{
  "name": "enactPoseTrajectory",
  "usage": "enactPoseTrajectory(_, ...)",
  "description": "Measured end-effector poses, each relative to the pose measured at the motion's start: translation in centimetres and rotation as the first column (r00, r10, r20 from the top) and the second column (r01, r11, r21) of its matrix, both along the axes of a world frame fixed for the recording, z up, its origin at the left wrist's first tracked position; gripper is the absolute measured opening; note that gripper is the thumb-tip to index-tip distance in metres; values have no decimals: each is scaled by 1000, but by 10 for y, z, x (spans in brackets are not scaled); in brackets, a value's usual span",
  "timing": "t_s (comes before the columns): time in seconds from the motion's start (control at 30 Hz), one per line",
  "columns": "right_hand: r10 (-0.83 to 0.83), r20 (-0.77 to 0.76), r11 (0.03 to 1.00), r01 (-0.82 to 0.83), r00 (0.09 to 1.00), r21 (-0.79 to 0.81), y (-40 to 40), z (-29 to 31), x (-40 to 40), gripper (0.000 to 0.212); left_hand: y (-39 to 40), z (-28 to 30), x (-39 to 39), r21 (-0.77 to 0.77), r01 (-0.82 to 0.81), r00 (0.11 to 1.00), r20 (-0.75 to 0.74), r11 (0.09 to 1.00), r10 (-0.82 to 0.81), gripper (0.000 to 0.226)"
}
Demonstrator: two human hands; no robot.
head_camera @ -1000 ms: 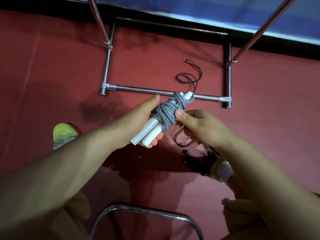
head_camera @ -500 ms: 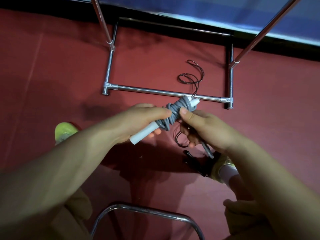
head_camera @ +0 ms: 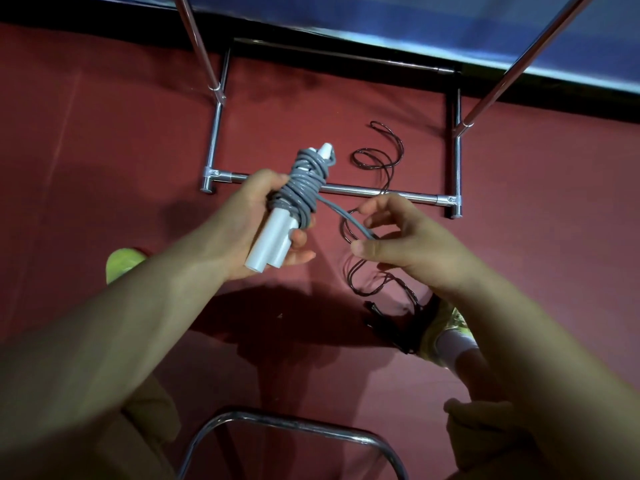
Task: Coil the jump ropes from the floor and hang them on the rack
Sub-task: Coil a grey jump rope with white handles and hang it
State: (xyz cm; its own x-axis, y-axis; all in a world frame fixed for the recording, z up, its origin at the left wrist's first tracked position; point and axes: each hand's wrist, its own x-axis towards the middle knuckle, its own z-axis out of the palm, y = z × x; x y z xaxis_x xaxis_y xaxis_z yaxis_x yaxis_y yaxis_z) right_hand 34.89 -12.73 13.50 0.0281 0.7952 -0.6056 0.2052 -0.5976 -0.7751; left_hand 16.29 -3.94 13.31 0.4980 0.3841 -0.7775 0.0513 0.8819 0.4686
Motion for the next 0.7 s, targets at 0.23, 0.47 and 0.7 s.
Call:
enactPoseTrajectory(0.23,-166,79,969,147,983,200,1,2,0,29,-5,-9,3,183,118,959,-277,976,-64,26)
enactPoseTrajectory(0.47,-150,-387,911,279,910,303,-1,5,-5,22,-10,-14,3,361,335,912,-356,870,-204,8)
enactPoseTrajectory(0.7,-67,-721,937,292,690,192,-2,2,-8,33,-11,-9,2,340,360,919,-291,869,-267,27)
